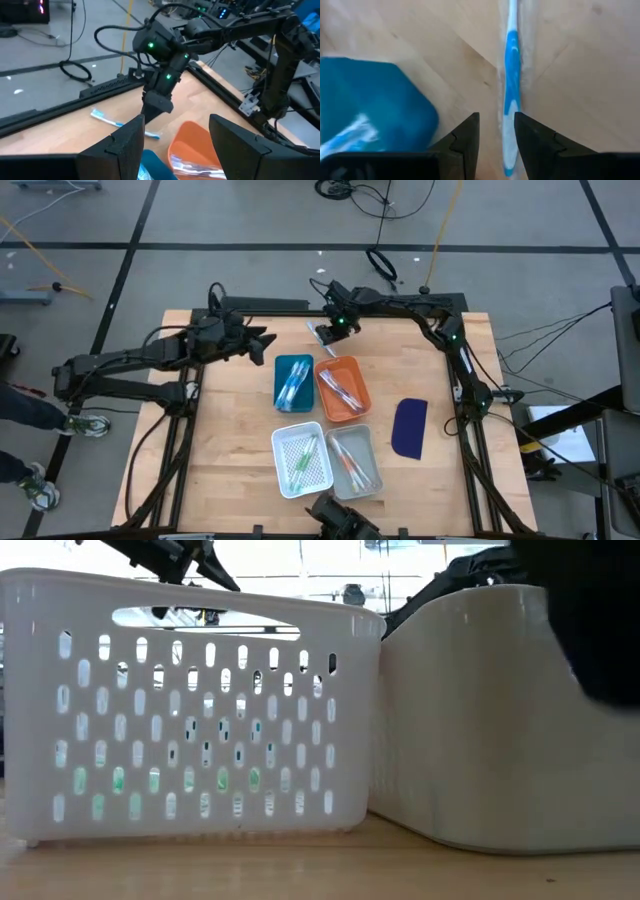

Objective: Pick & Place Toothbrushes
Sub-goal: Adjust the blue toothbrush on the blue bin

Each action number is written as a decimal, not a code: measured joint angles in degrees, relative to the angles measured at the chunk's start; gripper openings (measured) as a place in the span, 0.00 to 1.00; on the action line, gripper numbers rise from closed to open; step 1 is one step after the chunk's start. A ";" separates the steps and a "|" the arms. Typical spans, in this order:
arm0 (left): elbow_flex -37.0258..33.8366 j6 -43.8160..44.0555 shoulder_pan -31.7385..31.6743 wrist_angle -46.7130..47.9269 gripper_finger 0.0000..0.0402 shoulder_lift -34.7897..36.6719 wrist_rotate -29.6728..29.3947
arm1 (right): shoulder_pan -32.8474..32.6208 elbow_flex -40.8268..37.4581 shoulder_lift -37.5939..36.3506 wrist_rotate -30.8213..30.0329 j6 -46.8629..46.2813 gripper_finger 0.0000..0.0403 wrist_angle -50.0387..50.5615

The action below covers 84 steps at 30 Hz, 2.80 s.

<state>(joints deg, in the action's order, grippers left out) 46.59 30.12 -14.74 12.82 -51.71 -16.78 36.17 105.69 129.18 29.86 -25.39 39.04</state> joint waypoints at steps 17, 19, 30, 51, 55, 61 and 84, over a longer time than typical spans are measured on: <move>0.00 1.48 -3.79 0.15 0.56 -2.83 2.37 | -0.87 1.46 1.38 -4.11 9.06 0.29 4.51; 0.00 1.48 -4.16 0.15 0.56 -2.83 2.37 | -1.14 1.46 1.38 -4.34 9.90 0.29 4.84; 0.00 1.61 -4.38 0.15 0.56 -2.83 4.29 | -1.25 4.07 0.99 8.08 9.73 0.29 -1.56; 0.00 1.39 -4.43 -2.50 0.56 -2.83 4.74 | 1.86 3.96 2.13 18.57 -5.93 0.29 -6.00; 0.00 0.02 -4.91 -4.61 0.56 -2.83 4.55 | 1.57 3.96 2.13 18.77 -9.11 0.29 -11.59; 0.00 2.99 -6.38 -4.41 0.56 -3.27 5.11 | 1.63 3.96 2.13 17.84 -6.62 0.29 -12.44; 24.29 -9.88 -29.56 9.10 0.56 -39.67 44.00 | 4.16 3.96 -19.90 -8.86 19.28 0.29 -9.80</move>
<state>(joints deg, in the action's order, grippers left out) 70.88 20.24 -44.30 21.92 -91.38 27.21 40.33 109.65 109.28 21.00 -6.10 29.24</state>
